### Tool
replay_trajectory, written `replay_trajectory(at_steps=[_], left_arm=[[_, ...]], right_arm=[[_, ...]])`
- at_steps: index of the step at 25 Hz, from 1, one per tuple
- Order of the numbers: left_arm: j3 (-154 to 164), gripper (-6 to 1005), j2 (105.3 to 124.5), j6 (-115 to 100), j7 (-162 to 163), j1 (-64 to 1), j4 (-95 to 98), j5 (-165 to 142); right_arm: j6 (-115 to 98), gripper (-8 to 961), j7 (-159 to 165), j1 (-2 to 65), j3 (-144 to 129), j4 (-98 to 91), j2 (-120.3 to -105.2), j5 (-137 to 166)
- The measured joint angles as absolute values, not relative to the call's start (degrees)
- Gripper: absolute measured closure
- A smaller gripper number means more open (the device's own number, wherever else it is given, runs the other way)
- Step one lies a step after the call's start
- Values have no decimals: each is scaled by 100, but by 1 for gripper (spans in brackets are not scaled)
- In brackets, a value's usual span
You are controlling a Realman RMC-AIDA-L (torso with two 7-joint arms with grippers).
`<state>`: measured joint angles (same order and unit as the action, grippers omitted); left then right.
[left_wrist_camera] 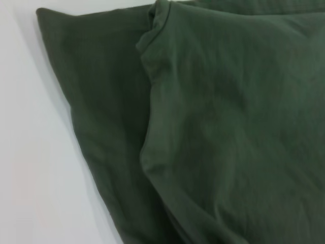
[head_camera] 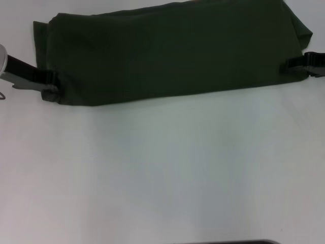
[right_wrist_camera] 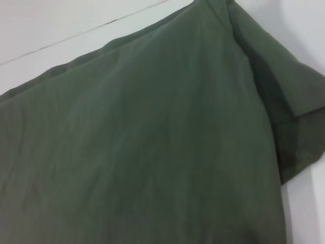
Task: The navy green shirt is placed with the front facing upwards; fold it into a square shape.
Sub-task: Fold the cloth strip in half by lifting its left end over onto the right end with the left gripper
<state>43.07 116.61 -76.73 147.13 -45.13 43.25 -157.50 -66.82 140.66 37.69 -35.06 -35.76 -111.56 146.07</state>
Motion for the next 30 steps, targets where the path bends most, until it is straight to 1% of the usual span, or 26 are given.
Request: replay_trajectory(at_steps=[5,11,19,24,30], left_arm=[[4306,977,11662,-7672,14713,-4493,4337,-15750],[4306,977,11662,-7676,14712,-4492,4342,-15750],[4351,977,11640,-7748,14695,-4515,4342,-15750],[4358,977,11621,-7822,14648,-4526,4340,-15750],[4489,977,11544,-8056,14469,-4575,4301,-15752]], right_arm=[[-6690,235,14056,3798,-3540,-3588,-11179,14614],[-6889,360,13965,3814,-3580,-3700,-11178,14646],[-7274,601,14009,3732,-3560,-3956,-11143,14654],[-7434,811,14021,3671,-3572,-4068,-11136,14659],[-7610,940,14005,3647,-3631,-4076,-11127,14660]])
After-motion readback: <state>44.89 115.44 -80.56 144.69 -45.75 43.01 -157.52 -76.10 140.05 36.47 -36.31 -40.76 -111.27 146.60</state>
